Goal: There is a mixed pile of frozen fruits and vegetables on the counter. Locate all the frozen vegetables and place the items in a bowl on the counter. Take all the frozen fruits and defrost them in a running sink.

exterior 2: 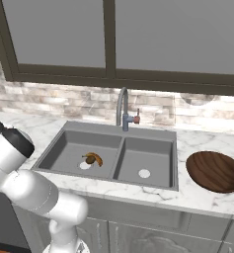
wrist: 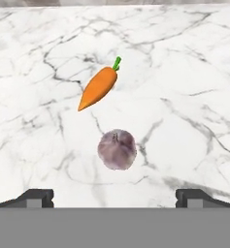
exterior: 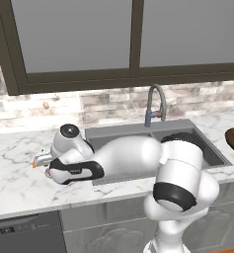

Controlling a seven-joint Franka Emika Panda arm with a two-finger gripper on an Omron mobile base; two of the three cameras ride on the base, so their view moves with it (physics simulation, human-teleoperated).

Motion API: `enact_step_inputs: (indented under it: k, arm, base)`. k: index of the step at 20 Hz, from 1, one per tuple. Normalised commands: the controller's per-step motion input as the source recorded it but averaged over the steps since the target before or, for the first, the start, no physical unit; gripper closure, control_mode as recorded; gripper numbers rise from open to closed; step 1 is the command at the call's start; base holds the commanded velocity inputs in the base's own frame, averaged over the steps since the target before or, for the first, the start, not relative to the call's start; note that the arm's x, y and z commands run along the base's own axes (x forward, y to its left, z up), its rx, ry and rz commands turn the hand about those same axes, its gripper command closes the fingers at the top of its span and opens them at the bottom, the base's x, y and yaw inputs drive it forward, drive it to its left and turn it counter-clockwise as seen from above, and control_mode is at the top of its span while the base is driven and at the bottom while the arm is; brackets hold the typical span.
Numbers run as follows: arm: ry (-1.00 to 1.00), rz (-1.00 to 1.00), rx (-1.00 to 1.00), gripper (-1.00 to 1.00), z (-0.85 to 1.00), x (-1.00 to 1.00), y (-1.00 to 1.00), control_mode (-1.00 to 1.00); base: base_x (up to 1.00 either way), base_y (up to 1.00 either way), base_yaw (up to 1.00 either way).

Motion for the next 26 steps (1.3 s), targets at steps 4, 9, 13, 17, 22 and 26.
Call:
enact_step_inputs:
  k: [4,9,13,17,22,26]
  arm:
    - [0.01,0.00,0.00,-1.00,-0.09,0.02,0.03,-1.00]
    - [0.00,0.00,0.00,-1.00,-0.09,0.00,0.01,-1.00]
    - [0.00,0.00,0.00,-1.00,-0.09,0.00,0.02,-1.00]
    - [0.00,0.00,0.00,-1.00,-0.12,0.00,0.00,-1.00]
    - [0.01,0.00,0.00,-1.00,-0.13,0.00,0.00,-1.00]
    - [0.02,0.00,0.00,-1.00,-0.12,0.02,0.02,-1.00]
  base:
    - [0.00,0.00,0.00]
    - [0.00,0.00,0.00]
    - [0.00,0.00,0.00]
    - [0.00,0.00,0.00]
    - [0.00,0.00,0.00]
    - [0.00,0.00,0.00]
